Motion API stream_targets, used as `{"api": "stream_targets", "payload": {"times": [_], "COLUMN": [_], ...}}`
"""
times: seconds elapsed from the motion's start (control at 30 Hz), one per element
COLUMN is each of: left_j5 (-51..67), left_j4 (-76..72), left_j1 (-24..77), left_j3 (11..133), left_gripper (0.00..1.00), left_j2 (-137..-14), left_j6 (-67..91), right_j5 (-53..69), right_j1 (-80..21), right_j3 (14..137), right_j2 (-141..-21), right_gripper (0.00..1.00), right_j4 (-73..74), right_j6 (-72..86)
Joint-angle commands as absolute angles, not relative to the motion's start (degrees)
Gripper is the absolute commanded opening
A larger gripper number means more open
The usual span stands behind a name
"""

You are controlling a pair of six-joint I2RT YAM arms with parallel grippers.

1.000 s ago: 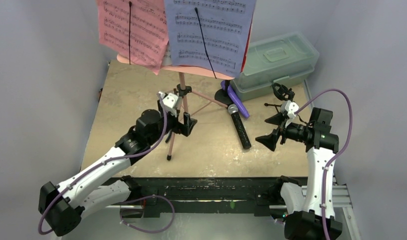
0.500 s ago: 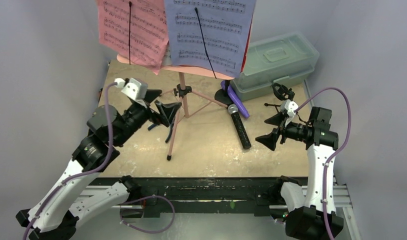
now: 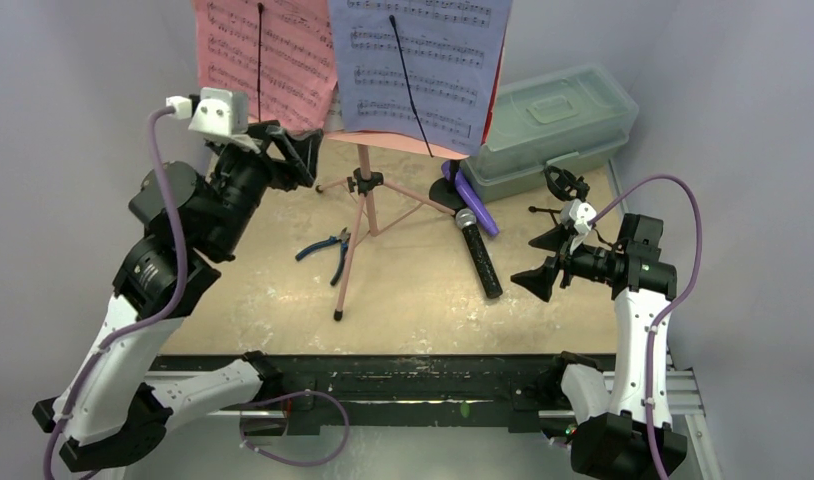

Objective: Pack up the instrument practice props
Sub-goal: Pick up the sheet music from the music stand.

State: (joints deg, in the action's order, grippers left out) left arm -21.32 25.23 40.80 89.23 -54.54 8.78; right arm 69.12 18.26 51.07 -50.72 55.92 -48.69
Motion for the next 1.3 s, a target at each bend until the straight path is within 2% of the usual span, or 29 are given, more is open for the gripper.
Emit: {"api": "stream_targets", "payload": {"times": [0.0, 0.37, 0.63, 0.9, 1.1, 1.27], "left_j5": [-25.68, -30.79, -33.62, -28.26, -31.57, -36.5], "left_j4": [27.03, 30.08, 29.95, 29.84, 29.43, 27.75], "left_j1": [40.78, 40.87, 40.94, 40.96, 41.37, 41.79], "left_j3": [93.49, 100.31, 100.93, 100.68, 100.21, 98.79], "left_gripper": [0.67, 0.63, 0.51, 0.53, 0.55, 0.44], "left_j2": [-59.07, -65.48, -67.73, -68.52, -69.21, -68.91], "left_j6": [6.52, 6.11, 3.98, 3.79, 2.56, 0.35], "right_j5": [70.05, 69.87, 69.87, 69.87, 69.87, 69.87], "right_j1": [17.94, 17.93, 17.92, 17.92, 17.91, 17.93], "right_j3": [52.34, 52.45, 52.43, 52.43, 52.4, 52.4], "right_j2": [-50.44, -50.81, -50.8, -50.8, -50.71, -50.71], "right_gripper": [0.99, 0.99, 0.99, 0.99, 0.99, 0.99], "right_j4": [56.37, 56.47, 56.47, 56.6, 56.6, 56.6], "right_j6": [-49.39, -49.48, -49.48, -49.55, -49.57, -49.57]}}
